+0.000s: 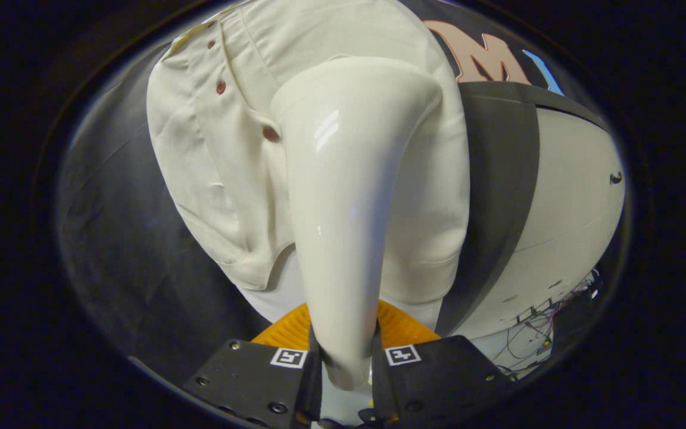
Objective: Iron the clothes twice with a garment steamer, once on the left side and once on the right side.
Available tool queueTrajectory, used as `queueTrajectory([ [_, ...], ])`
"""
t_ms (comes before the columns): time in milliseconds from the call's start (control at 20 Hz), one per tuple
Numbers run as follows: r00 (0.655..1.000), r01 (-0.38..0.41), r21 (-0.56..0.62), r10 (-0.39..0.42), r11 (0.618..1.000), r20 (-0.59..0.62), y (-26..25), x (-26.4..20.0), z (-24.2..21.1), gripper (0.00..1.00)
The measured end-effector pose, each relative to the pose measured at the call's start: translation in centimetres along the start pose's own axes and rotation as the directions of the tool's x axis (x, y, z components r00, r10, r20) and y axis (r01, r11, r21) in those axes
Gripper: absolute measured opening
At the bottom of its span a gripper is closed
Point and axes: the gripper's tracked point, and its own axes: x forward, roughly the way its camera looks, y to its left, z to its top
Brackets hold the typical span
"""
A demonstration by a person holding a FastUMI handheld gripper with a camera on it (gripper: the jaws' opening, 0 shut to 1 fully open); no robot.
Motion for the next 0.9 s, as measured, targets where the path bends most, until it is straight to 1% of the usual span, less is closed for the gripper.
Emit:
queueTrajectory([
  [300, 0.999, 0.010, 0.009, -0.009, 1.000, -0.044, -1.5, -0.5, -2.4, 0.34],
  [550, 0.998, 0.006, 0.013, -0.005, 1.000, -0.065, -1.3, -1.4, -3.7, 0.34],
  [700, 0.999, 0.000, 0.023, 0.001, 1.000, -0.042, -1.4, -4.5, -3.2, 0.34],
  [900, 0.999, 0.004, 0.037, -0.006, 0.999, 0.054, -0.5, -10.3, -0.7, 0.34],
])
